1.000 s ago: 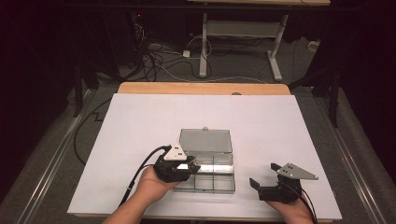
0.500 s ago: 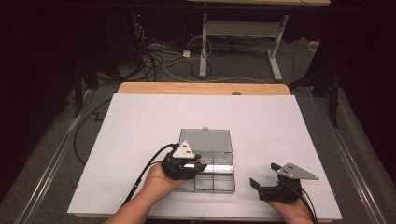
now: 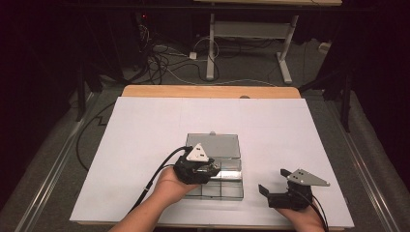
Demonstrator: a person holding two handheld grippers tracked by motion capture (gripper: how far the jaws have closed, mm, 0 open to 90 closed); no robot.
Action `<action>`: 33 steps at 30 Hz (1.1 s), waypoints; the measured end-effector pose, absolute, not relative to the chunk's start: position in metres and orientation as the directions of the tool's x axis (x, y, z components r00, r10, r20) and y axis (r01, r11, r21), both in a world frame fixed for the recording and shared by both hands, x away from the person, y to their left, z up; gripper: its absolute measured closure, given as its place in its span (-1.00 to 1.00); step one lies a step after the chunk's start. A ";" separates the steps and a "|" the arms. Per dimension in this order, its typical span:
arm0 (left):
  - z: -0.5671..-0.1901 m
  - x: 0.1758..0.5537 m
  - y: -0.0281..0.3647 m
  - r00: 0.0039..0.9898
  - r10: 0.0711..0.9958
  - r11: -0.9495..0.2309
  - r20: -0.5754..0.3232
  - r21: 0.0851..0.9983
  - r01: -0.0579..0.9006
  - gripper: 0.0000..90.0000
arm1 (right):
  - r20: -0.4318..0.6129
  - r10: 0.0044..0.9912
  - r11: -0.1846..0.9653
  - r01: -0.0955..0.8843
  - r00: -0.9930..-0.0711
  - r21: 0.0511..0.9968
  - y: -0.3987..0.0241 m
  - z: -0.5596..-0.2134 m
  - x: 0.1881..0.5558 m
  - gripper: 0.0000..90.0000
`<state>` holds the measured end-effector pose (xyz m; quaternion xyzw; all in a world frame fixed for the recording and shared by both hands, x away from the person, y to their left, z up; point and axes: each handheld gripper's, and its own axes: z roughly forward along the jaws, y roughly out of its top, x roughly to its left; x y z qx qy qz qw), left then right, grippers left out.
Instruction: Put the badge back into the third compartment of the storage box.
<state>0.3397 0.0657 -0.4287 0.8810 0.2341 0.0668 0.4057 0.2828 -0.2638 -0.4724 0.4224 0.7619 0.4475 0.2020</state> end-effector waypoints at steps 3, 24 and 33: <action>-0.428 0.340 0.062 0.884 0.463 -0.564 -0.072 0.745 0.356 0.24 | 0.070 0.824 0.243 0.463 -0.562 0.853 -0.264 -0.472 0.283 -0.99; -0.429 0.347 0.028 0.900 0.430 -0.601 -0.062 0.725 0.337 0.24 | 0.074 0.822 0.241 0.462 -0.565 0.853 -0.265 -0.472 0.283 -0.99; -0.436 0.351 0.023 0.892 0.445 -0.598 -0.080 0.715 0.363 0.24 | 0.073 0.821 0.242 0.461 -0.566 0.854 -0.265 -0.472 0.283 -0.99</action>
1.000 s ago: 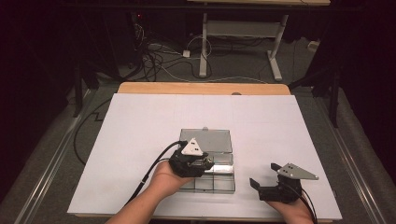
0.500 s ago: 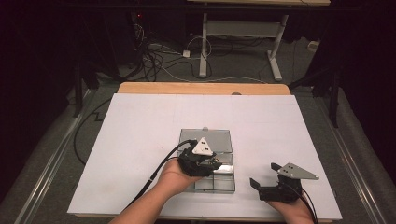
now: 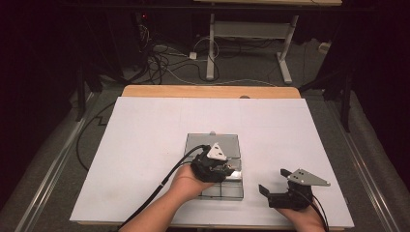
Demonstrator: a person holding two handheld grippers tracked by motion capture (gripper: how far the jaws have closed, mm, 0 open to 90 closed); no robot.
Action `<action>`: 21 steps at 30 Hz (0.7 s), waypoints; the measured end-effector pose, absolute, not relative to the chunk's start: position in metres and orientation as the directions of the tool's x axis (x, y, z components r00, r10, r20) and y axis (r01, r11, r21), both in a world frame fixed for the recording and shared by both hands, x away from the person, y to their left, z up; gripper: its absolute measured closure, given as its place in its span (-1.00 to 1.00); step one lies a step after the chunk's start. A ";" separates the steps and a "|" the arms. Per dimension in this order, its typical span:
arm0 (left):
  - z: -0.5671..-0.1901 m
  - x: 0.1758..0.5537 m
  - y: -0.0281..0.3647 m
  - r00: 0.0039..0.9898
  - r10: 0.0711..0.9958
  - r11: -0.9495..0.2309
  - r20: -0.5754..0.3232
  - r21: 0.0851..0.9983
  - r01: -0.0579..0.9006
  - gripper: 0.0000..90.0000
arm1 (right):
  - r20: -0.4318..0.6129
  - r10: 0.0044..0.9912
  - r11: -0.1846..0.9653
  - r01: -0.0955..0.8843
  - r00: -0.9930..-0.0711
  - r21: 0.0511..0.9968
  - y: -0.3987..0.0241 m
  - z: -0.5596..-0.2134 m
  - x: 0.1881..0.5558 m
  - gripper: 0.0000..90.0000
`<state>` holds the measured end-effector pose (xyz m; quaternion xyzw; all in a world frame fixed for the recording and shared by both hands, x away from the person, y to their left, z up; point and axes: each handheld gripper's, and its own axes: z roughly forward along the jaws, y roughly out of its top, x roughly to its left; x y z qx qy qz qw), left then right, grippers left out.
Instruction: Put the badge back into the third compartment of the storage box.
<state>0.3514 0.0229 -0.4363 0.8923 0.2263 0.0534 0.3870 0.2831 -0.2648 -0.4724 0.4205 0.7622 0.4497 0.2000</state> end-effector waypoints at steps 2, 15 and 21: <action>-0.437 0.353 0.022 0.890 0.448 -0.596 -0.082 0.715 0.366 0.24 | 0.073 0.821 0.242 0.461 -0.566 0.854 -0.265 -0.472 0.283 -0.99; -0.439 0.354 0.016 0.886 0.457 -0.587 -0.082 0.720 0.370 0.23 | 0.076 0.823 0.240 0.467 -0.563 0.851 -0.264 -0.472 0.283 -0.99; -0.439 0.353 0.014 0.889 0.451 -0.583 -0.078 0.729 0.360 0.13 | 0.075 0.821 0.242 0.465 -0.566 0.851 -0.264 -0.473 0.283 -0.99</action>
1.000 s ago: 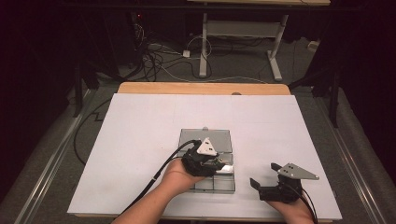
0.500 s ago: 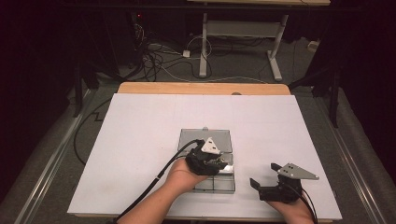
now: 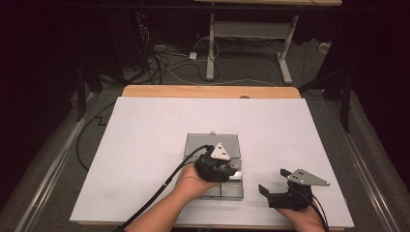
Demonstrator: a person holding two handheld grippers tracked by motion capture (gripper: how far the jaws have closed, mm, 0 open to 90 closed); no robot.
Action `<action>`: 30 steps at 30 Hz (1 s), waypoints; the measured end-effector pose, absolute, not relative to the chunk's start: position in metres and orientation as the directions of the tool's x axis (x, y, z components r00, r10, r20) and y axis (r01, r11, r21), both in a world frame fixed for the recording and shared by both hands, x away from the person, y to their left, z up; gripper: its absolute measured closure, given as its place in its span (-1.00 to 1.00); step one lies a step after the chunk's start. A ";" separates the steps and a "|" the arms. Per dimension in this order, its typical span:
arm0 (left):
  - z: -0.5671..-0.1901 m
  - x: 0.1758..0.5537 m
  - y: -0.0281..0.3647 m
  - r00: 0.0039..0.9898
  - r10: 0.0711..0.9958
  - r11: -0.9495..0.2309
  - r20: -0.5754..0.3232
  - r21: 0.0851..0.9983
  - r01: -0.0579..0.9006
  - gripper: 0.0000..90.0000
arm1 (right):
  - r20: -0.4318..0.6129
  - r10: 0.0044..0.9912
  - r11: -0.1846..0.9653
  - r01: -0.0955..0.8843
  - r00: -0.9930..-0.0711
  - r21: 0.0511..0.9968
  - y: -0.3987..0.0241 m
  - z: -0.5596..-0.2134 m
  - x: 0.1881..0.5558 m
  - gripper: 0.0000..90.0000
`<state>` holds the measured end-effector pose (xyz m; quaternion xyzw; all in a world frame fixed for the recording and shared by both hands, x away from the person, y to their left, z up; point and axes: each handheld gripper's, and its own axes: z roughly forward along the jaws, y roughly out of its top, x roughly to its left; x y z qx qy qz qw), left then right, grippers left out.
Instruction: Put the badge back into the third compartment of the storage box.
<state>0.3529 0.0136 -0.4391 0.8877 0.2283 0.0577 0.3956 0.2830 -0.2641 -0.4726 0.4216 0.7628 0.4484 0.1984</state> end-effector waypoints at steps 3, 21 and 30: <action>-0.438 0.354 0.015 0.889 0.450 -0.578 -0.088 0.730 0.365 0.00 | 0.076 0.821 0.242 0.465 -0.566 0.851 -0.264 -0.473 0.283 -0.99; -0.427 0.357 0.042 0.878 0.464 -0.558 -0.117 0.732 0.392 -0.58 | 0.077 0.820 0.240 0.463 -0.567 0.853 -0.265 -0.472 0.283 -0.99; -0.432 0.357 0.068 0.861 0.490 -0.525 -0.134 0.743 0.415 -0.74 | 0.076 0.822 0.240 0.464 -0.565 0.852 -0.264 -0.472 0.283 -0.99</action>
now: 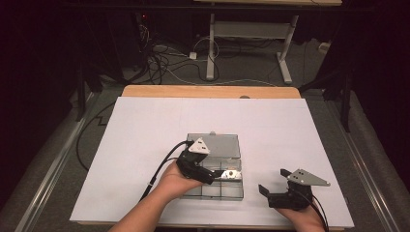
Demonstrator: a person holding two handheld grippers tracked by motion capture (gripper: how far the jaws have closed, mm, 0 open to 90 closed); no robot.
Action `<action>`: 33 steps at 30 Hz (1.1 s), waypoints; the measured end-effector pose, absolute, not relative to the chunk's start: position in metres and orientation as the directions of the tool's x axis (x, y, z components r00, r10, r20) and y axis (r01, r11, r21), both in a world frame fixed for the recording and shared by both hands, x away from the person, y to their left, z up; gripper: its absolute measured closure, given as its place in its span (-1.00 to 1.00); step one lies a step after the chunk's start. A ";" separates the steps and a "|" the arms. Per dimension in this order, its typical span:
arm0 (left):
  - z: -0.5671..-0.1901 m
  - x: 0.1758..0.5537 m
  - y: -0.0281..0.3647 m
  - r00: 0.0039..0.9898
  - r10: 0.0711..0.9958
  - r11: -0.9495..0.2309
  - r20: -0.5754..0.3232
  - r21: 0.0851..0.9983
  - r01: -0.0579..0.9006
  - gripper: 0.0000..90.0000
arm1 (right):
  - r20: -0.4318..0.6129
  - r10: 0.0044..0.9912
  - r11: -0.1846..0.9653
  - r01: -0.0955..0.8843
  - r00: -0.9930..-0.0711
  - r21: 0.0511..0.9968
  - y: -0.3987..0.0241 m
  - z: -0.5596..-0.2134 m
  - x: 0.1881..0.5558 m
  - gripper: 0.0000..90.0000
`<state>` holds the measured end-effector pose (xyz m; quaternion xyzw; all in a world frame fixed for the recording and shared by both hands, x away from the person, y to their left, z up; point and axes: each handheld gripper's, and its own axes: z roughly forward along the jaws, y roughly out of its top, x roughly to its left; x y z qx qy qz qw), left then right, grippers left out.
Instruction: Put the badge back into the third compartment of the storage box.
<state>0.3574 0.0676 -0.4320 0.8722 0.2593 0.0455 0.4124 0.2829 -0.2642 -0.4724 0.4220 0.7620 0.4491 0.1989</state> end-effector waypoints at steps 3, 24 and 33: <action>-0.433 0.358 0.074 0.854 0.501 -0.520 -0.138 0.741 0.424 -0.88 | 0.075 0.822 0.241 0.465 -0.564 0.852 -0.264 -0.472 0.283 -0.99; -0.447 0.355 0.145 0.762 0.628 -0.371 -0.159 0.799 0.472 -1.00 | 0.087 0.825 0.225 0.466 -0.558 0.856 -0.265 -0.472 0.282 -0.99; -0.450 0.356 0.186 0.690 0.698 -0.284 -0.189 0.812 0.510 -1.00 | 0.091 0.811 0.225 0.453 -0.577 0.863 -0.252 -0.467 0.295 -0.99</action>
